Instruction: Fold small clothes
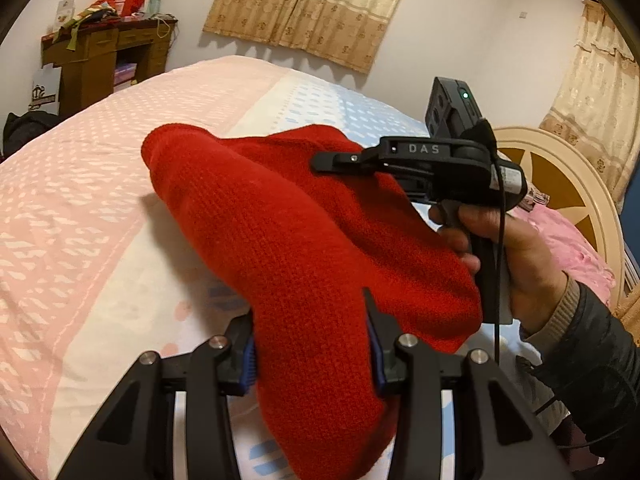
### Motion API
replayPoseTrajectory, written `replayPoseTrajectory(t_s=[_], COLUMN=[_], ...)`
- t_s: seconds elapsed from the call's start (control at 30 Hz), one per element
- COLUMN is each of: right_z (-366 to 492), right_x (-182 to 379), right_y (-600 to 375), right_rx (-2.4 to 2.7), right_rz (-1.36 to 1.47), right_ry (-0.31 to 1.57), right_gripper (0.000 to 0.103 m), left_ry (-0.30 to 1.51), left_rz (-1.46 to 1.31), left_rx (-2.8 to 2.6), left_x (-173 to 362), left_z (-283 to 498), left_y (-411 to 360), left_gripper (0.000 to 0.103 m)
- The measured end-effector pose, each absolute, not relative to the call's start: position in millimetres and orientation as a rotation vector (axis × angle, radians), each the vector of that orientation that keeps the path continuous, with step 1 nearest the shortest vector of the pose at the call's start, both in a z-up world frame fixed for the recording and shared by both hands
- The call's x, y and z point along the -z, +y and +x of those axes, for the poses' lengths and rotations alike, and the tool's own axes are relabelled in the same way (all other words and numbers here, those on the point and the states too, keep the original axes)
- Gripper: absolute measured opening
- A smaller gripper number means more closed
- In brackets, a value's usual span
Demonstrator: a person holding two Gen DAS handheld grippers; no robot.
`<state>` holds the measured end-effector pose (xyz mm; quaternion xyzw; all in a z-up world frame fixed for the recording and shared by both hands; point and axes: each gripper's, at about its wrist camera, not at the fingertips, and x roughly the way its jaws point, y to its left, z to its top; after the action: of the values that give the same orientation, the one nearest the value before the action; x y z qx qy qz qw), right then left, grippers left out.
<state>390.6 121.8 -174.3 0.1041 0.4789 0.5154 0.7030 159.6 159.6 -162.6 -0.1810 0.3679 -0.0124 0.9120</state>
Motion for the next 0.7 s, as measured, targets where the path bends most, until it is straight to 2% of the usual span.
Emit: replayPoseTrajectory(t_s=[0.43, 0.6, 0.7], right_z=[387, 391, 387], right_x=[189, 199, 199], right_y=[157, 155, 151], right_rx=[-1.15, -1.124, -1.102], right_rz=[0.18, 0.169, 0.138], right_ry=[1.106, 1.14, 1.128], right_gripper=[0.03, 0.033, 0.038], left_ry=[0.783, 0.775, 0.765], left_rz=[-0.432, -0.461, -0.45], left_rx=[0.008, 0.004, -0.01], left_x=[184, 193, 186], left_z=[138, 130, 126], left_y=[172, 177, 175], left_gripper=[0.044, 0.053, 0.055])
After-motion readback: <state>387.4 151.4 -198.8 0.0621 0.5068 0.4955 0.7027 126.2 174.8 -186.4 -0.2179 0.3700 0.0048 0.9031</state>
